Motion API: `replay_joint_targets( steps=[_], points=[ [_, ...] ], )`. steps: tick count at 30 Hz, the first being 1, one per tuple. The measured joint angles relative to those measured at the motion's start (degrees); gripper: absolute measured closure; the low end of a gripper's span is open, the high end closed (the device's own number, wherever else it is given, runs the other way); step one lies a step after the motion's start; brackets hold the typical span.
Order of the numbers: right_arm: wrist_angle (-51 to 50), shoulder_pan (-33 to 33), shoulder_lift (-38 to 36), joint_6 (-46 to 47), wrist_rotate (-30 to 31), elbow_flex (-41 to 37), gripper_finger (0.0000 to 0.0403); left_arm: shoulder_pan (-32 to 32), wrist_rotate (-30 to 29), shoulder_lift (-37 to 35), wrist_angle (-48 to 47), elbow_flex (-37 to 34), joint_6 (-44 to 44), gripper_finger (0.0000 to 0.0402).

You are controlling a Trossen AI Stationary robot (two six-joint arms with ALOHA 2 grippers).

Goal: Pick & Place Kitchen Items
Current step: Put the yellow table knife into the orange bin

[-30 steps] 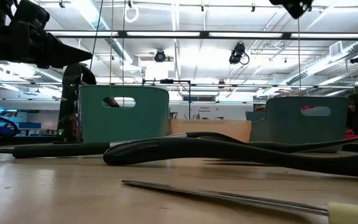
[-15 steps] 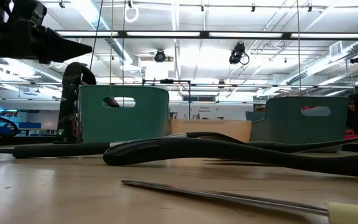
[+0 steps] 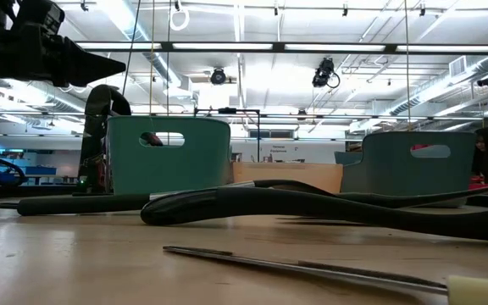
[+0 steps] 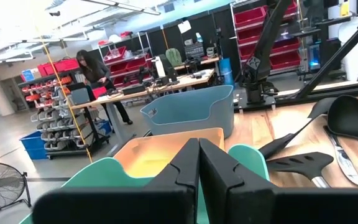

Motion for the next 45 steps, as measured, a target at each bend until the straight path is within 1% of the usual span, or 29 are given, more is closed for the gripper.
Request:
replay_joint_targets(
  steps=[2,5,11,15,21,28,31,34,39,45],
  points=[
    [-0.5,0.1,1.4,1.8,-1.2,0.0,0.0247,0.0,0.0,0.0,0.0,0.0,0.0,0.0387],
    [-1.5,0.1,3.0,2.5,-1.2,0.0,0.0247,0.0,0.0,0.0,0.0,0.0,-0.3,0.0391],
    [-1.9,0.1,3.8,4.8,0.1,0.0,0.0247,0.0,0.0,0.0,0.0,0.0,-1.3,0.0394],
    [-2.1,0.4,3.7,4.7,0.3,0.0,0.0247,0.0,0.0,0.0,0.0,0.0,-1.3,0.0386],
    [-2.0,1.0,3.7,5.4,0.5,-2.5,0.0247,0.0,0.0,0.0,-0.4,0.0,-1.3,0.0380],
    [1.8,1.5,3.1,5.8,0.3,-6.1,0.0247,0.0,0.0,0.0,-1.7,0.0,-1.3,0.0389],
    [2.6,1.8,3.1,4.6,1.4,-6.8,0.0249,0.0,0.0,0.0,-1.7,0.0,-1.3,0.0391],
    [3.0,2.0,3.2,3.6,3.0,-7.4,0.0264,0.0,0.0,0.0,-1.7,0.0,-1.3,0.0389],
    [7.1,2.0,3.1,3.2,3.2,-10.3,0.0318,0.0,0.0,0.0,-1.7,0.0,-1.3,0.0386],
    [8.6,2.2,3.1,3.0,4.5,-11.4,0.0319,0.0,0.0,0.0,-1.7,0.0,-1.2,0.0390]
  ],
)
